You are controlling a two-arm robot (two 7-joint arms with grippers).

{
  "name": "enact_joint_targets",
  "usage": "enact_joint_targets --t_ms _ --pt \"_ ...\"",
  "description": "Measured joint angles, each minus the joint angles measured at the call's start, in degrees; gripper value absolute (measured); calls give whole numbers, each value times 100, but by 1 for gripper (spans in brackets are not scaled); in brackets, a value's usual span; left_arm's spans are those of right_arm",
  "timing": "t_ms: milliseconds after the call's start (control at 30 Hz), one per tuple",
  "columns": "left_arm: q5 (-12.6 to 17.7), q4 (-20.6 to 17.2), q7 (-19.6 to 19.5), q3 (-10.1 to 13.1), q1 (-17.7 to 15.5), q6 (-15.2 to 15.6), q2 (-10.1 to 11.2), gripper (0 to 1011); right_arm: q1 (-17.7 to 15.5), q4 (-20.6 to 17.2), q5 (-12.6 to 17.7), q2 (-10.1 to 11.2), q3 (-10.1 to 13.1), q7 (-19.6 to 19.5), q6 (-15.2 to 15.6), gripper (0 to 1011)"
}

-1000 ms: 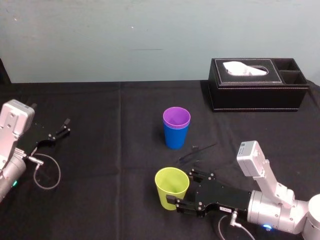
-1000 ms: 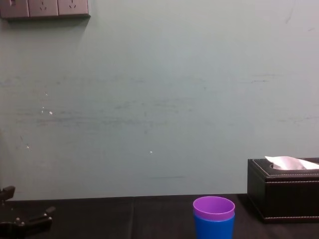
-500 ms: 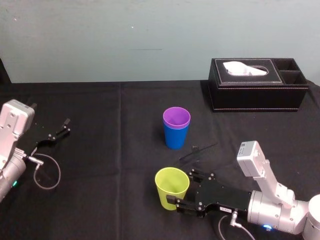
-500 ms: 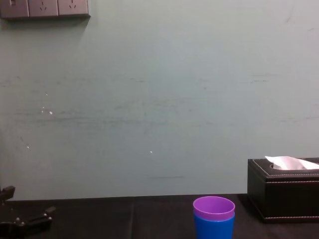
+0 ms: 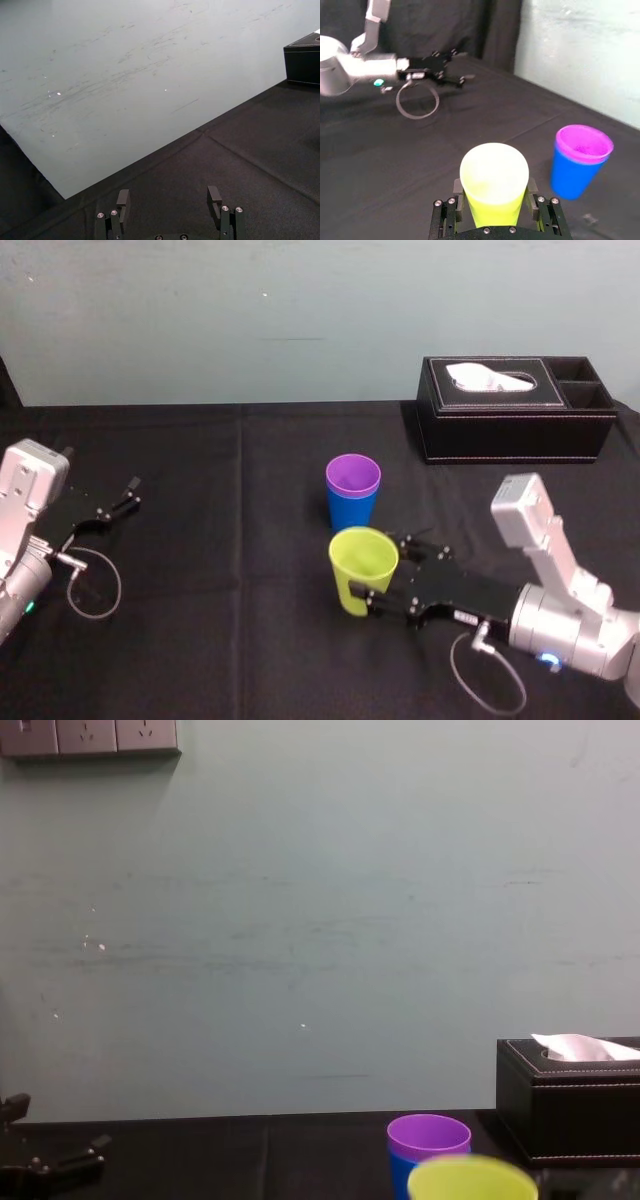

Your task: Stack the three plastic cups sequentially using one hand.

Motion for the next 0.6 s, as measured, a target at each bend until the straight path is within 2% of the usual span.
enact_joint_targets --t_ms 200,600 --pt "0 0 0 0 0 0 0 1010 102 -233 117 11 231 -196 219 726" --pt "0 0 0 0 0 0 0 1010 473 -265 170 -172 391 -449 398 726"
